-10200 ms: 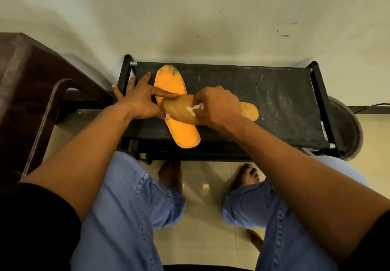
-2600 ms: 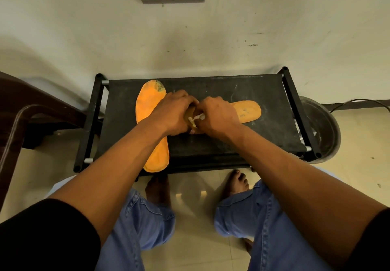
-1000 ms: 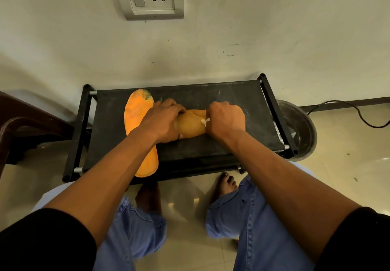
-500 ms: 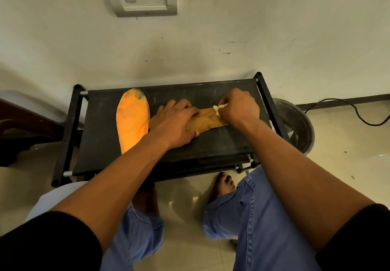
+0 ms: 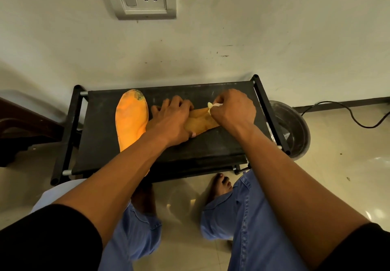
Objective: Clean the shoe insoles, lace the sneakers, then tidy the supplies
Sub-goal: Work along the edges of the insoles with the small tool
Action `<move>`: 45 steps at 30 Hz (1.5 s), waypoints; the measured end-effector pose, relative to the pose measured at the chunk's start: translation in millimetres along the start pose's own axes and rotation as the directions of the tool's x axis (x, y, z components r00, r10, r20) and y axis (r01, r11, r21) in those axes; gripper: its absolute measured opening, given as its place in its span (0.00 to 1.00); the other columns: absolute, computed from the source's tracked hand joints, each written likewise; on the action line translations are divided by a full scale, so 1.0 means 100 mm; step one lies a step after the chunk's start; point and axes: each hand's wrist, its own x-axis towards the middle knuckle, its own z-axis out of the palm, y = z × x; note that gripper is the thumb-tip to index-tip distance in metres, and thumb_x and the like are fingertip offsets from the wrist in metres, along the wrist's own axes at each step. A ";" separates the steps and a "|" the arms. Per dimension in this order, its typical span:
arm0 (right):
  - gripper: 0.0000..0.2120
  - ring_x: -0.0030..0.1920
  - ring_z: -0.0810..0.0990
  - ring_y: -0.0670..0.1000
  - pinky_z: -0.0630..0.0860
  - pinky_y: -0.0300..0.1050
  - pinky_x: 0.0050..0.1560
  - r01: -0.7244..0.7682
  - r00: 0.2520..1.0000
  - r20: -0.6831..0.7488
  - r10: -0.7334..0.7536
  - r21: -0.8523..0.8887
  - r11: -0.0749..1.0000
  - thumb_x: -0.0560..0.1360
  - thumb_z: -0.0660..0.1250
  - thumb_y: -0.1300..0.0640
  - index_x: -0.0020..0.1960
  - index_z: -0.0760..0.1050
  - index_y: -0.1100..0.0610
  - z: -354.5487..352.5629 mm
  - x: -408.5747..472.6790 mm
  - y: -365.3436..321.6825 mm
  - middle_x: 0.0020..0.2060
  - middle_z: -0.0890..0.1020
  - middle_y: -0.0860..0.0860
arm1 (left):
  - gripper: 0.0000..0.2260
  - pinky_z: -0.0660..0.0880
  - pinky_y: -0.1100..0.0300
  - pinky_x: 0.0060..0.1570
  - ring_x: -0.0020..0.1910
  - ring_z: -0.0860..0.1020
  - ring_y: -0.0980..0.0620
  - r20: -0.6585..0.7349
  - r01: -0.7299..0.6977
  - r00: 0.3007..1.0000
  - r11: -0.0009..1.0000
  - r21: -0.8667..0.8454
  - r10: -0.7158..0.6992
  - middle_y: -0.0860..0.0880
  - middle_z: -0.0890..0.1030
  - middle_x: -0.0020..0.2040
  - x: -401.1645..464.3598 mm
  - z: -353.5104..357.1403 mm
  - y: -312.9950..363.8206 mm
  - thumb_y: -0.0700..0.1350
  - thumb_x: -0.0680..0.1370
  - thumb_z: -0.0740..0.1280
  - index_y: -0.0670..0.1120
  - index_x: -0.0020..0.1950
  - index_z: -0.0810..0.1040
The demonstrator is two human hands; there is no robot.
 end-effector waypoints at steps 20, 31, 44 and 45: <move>0.16 0.32 0.80 0.50 0.72 0.42 0.30 -0.372 0.928 0.303 0.215 0.738 0.564 0.78 0.57 0.57 0.45 0.84 0.57 -0.46 0.09 -0.05 0.41 0.84 0.53 | 0.07 0.66 0.46 0.60 0.55 0.76 0.52 -0.453 -0.279 0.871 0.950 -0.140 0.189 0.57 0.80 0.50 -0.18 -0.48 -0.25 0.49 0.75 0.74 0.59 0.51 0.85; 0.19 0.40 0.75 0.49 0.70 0.43 0.35 -0.452 0.726 0.683 0.085 0.380 0.807 0.75 0.71 0.38 0.51 0.85 0.54 -0.27 -0.14 -0.17 0.44 0.82 0.51 | 0.07 0.69 0.41 0.63 0.65 0.68 0.50 -0.594 -0.313 0.800 0.905 -0.289 0.087 0.54 0.74 0.60 -0.39 -0.49 -0.44 0.48 0.72 0.77 0.58 0.49 0.86; 0.03 0.34 0.71 0.49 0.67 0.42 0.31 -0.475 0.798 0.601 0.055 0.570 0.670 0.75 0.74 0.58 0.46 0.83 0.58 0.10 -0.19 -0.36 0.39 0.80 0.53 | 0.28 0.73 0.52 0.61 0.60 0.74 0.50 -0.433 -0.064 0.886 0.878 -0.474 -0.169 0.51 0.77 0.60 -0.49 -0.34 -0.79 0.39 0.69 0.78 0.52 0.68 0.77; 0.03 0.34 0.71 0.50 0.68 0.42 0.31 -0.466 0.809 0.582 0.079 0.554 0.690 0.75 0.74 0.58 0.45 0.82 0.58 0.14 -0.20 -0.38 0.39 0.80 0.53 | 0.29 0.75 0.49 0.59 0.60 0.76 0.47 -0.402 0.030 0.883 0.886 -0.463 -0.240 0.50 0.79 0.60 -0.48 -0.32 -0.85 0.39 0.70 0.78 0.50 0.69 0.75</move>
